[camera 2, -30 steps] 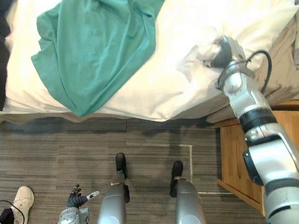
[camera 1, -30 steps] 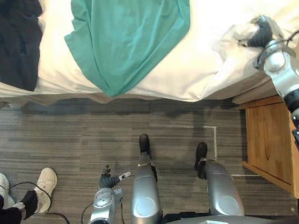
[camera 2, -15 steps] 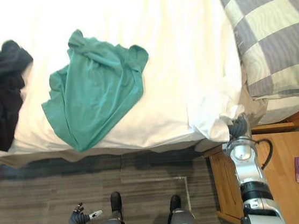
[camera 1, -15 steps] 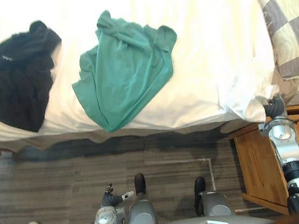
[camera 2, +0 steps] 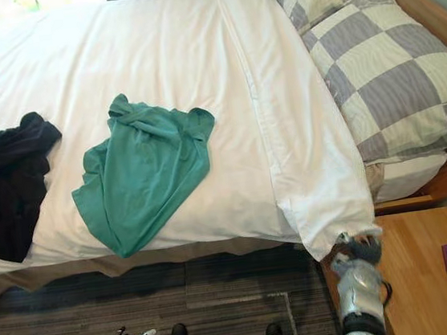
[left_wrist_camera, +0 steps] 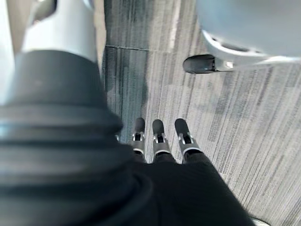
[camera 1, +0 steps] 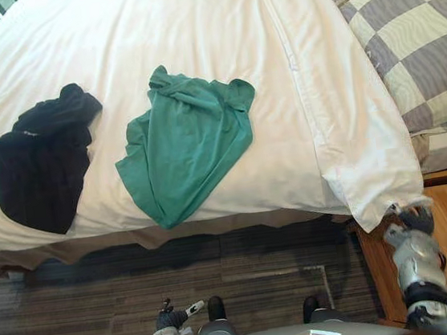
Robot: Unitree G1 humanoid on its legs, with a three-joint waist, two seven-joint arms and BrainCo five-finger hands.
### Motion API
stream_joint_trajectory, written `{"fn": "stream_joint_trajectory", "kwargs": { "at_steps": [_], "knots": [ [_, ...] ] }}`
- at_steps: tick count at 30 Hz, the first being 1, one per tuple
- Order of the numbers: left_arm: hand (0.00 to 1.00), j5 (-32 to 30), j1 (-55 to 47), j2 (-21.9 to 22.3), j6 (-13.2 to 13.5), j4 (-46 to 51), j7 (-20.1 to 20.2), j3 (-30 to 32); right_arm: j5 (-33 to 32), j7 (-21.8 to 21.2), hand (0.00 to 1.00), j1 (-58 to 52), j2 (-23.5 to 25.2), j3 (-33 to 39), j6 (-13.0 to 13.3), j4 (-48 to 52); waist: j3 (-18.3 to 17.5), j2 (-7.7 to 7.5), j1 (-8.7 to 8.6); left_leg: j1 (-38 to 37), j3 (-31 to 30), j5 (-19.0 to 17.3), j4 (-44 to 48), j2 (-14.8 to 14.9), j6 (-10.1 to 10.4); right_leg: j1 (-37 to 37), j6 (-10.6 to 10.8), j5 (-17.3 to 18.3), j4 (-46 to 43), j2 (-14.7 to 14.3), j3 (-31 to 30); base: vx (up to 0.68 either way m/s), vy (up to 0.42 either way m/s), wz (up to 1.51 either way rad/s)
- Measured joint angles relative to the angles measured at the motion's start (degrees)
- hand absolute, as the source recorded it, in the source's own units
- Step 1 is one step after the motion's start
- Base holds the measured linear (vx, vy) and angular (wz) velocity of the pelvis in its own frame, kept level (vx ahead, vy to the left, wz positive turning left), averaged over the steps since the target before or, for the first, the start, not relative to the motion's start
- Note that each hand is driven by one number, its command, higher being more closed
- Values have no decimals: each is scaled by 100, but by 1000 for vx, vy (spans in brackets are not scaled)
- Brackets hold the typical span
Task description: Tidy the bed and pick cloth on bed and put in laundry
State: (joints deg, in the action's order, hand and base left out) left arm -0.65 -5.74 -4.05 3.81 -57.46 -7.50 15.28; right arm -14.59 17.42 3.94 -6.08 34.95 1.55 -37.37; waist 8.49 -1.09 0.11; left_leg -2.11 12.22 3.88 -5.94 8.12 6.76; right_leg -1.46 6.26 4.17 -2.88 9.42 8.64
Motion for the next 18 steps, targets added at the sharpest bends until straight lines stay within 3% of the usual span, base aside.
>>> {"fn": "stream_joint_trajectory", "kwargs": {
  "at_steps": [5,6,13,18],
  "knots": [
    [0,8,-27,249,-20,61,-49,160,-37,764,0,-404,164,447,13,1617,-158,75,-56,-69,152,-60,-4,113,30,-13,-1,0,-7,-34,-18,-2,-10,-9],
    [0,8,-54,280,-25,92,-66,158,-29,930,100,-408,160,512,42,1928,-224,56,-56,-65,157,-66,-4,138,28,-9,-1,0,-7,-41,-13,0,0,0],
    [0,94,-148,257,-44,219,-160,29,-39,1077,100,-326,30,124,239,2666,-358,-80,-40,77,124,-78,-3,151,39,85,-14,8,-25,-106,20,-8,-4,1],
    [0,247,-149,70,-39,213,-156,-226,-645,709,100,364,-409,-568,417,2616,-235,-34,-45,214,-29,-25,3,61,-16,194,4,28,-96,-47,39,16,11,10]
  ]
}}
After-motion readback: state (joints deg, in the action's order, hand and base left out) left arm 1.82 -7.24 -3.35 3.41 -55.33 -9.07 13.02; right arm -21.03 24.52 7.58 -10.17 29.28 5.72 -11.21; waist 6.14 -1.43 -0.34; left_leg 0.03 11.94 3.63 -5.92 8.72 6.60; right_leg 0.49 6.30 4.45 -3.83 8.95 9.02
